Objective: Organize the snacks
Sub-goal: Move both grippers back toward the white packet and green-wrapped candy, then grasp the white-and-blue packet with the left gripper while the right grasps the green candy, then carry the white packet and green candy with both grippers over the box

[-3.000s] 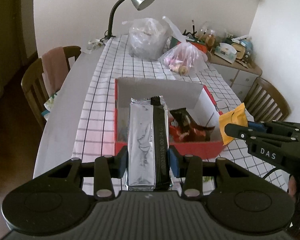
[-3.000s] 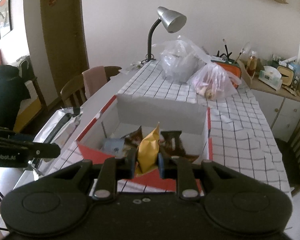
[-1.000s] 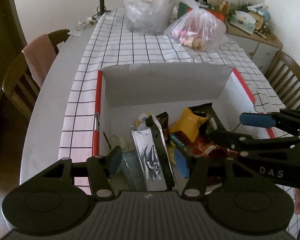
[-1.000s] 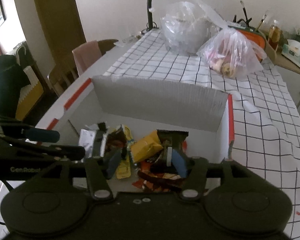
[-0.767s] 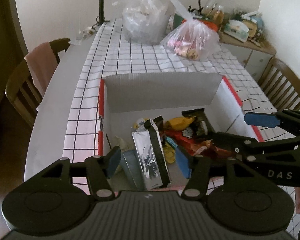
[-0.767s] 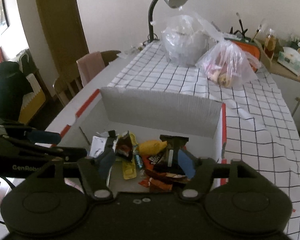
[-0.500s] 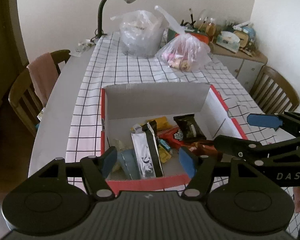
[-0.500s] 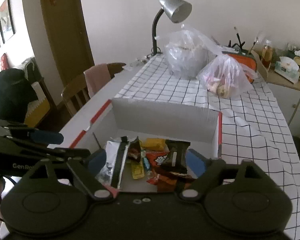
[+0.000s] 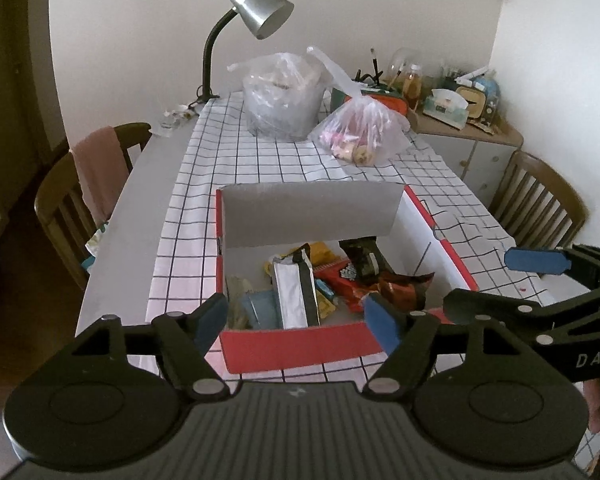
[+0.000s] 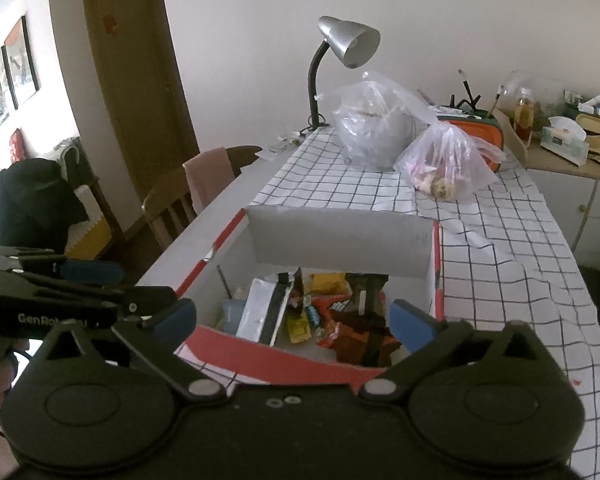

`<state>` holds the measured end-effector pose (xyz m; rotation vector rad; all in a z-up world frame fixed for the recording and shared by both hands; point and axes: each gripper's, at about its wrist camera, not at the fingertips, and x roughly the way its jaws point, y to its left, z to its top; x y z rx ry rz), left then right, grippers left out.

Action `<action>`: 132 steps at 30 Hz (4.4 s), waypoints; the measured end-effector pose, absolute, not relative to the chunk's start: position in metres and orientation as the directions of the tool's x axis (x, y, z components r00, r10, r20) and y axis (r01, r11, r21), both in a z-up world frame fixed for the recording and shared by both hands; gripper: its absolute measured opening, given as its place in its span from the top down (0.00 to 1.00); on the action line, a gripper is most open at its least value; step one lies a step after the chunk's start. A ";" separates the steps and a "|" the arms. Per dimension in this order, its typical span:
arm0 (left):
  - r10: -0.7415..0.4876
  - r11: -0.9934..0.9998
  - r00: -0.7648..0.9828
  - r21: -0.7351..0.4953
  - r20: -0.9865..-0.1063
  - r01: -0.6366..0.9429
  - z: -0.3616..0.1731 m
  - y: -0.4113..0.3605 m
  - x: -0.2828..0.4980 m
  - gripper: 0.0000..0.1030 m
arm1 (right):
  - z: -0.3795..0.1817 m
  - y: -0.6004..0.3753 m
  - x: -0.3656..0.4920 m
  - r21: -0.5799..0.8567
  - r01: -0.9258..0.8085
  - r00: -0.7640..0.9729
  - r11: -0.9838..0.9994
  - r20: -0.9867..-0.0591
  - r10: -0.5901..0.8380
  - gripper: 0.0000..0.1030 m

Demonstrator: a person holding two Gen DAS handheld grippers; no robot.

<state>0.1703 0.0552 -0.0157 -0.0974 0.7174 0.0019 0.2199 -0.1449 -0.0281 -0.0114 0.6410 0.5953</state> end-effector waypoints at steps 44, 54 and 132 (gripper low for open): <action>-0.233 0.836 0.456 0.062 -0.859 0.545 -0.149 -0.015 0.182 0.22 | -0.175 -0.150 0.245 0.022 -0.648 0.431 0.761 -0.813 0.391 0.32; -0.250 0.783 0.394 0.054 -0.885 0.619 -0.163 -0.020 0.199 0.22 | -0.180 -0.144 0.249 -0.010 -0.713 0.409 0.702 -0.818 0.404 0.41; 0.060 0.995 0.621 -0.004 -0.782 -0.101 -0.071 0.062 0.284 0.53 | -0.085 -0.110 0.329 0.007 -0.460 0.633 0.888 -0.698 0.334 0.68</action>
